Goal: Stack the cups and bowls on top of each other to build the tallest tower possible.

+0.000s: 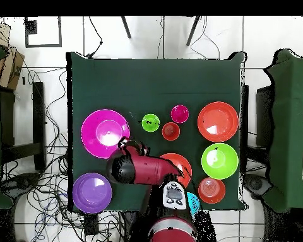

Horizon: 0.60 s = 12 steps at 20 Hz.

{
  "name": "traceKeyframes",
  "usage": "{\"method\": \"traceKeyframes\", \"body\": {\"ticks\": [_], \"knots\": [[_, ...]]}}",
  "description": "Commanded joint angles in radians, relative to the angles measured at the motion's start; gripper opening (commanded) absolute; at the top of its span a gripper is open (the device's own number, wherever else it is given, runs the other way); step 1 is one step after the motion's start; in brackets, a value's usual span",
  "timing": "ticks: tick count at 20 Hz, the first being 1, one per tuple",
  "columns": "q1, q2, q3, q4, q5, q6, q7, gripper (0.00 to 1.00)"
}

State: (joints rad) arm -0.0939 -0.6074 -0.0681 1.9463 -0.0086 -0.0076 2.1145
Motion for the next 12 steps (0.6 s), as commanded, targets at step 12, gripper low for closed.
{"method": "traceKeyframes", "body": {"ticks": [12], "knots": [[0.107,0.027,0.038,-0.025,0.003,0.081,0.093,1.0]]}}
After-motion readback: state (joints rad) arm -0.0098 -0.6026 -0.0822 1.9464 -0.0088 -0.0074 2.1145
